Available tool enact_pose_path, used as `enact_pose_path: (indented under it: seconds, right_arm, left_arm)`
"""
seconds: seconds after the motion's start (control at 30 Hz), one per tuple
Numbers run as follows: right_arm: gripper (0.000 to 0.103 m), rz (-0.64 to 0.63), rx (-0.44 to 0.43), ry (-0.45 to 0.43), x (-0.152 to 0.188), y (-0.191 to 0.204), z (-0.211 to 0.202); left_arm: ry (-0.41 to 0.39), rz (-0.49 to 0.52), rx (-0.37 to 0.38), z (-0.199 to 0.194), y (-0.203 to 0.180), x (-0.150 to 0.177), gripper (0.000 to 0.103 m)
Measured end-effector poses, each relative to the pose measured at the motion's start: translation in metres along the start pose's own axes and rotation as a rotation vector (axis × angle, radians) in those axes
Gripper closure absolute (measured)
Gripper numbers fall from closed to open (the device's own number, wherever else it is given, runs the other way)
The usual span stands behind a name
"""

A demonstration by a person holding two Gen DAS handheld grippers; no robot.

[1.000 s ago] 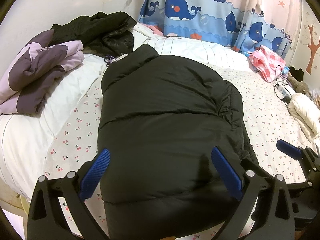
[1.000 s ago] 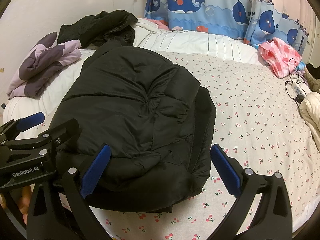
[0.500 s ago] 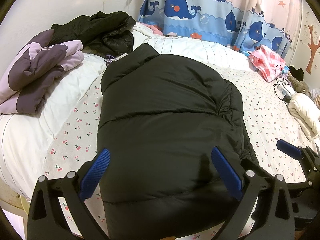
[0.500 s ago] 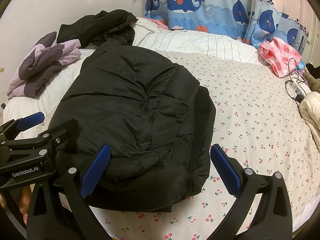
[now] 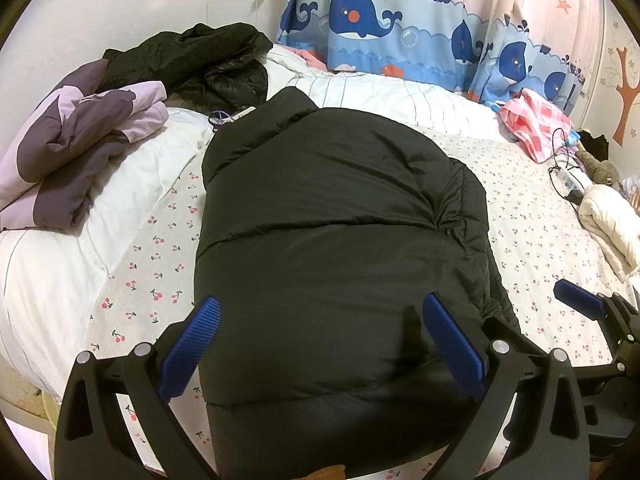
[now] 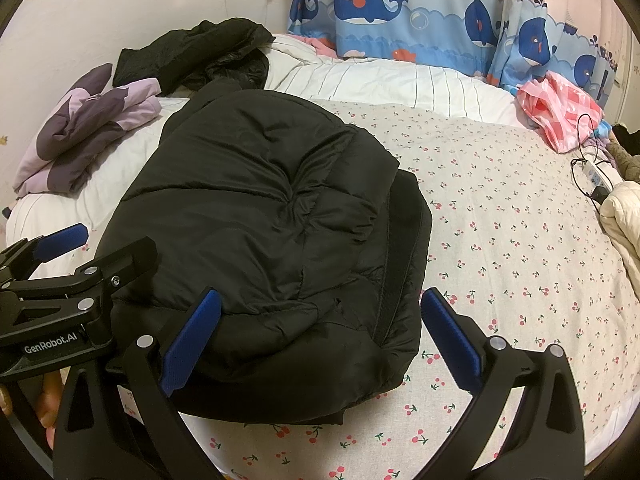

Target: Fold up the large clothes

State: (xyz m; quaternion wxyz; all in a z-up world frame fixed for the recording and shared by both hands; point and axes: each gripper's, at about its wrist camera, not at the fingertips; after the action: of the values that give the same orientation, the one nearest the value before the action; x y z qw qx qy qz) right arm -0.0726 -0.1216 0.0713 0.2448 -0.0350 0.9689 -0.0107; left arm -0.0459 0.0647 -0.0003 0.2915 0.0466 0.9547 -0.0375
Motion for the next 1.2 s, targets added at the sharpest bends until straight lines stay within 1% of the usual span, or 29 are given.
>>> enact_pose_path:
  seconds: [0.17,0.43,0.77,0.93,1.0,1.07,1.1,1.13,1.2]
  right_arm:
    - [0.006,0.007,-0.007,0.003,0.002,-0.002,0.002]
    - [0.006,0.005,-0.008,0.004,0.003,-0.004,0.003]
    - [0.006,0.005,-0.009,0.005,0.003,-0.003,0.003]
    - [0.006,0.005,-0.009,0.006,0.003,-0.003,0.004]
    - [0.006,0.006,-0.011,0.009,0.004,-0.003,0.004]
    - [0.006,0.002,-0.011,0.014,0.004,-0.003,0.006]
    - [0.006,-0.003,-0.008,0.016,0.005,-0.003,0.006]
    - [0.006,-0.002,-0.011,0.017,0.006,-0.003,0.006]
    - [0.006,0.0,-0.017,0.016,0.004,-0.004,0.006]
  left_arm:
    - [-0.003,-0.009,-0.007,0.003,0.002,0.0,0.006]
    - [0.01,-0.024,0.011,0.005,0.004,0.0,0.006]
    - [0.013,-0.024,0.009,0.006,0.002,0.001,0.006]
    - [0.041,-0.044,0.025,0.01,0.003,-0.001,0.006]
    - [0.047,-0.056,0.021,0.011,0.002,-0.002,0.006]
    - [0.075,-0.046,0.002,0.012,0.001,-0.001,0.006]
    - [0.078,-0.028,0.006,0.012,0.001,-0.001,0.006]
    - [0.075,-0.014,0.008,0.011,0.001,-0.002,0.006]
    - [0.063,-0.017,0.009,0.01,0.003,-0.003,0.006]
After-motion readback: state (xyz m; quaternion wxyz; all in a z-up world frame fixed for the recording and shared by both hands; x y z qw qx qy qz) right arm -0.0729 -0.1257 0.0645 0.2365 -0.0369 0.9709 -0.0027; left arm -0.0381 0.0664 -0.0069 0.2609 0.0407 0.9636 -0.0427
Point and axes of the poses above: each gripper's, at about its wrist camera, not at the fingertips, and z roughly the way its jaws point, y to its left, x to its underside, and after that the axes turned 10 degrees about y, right-handed
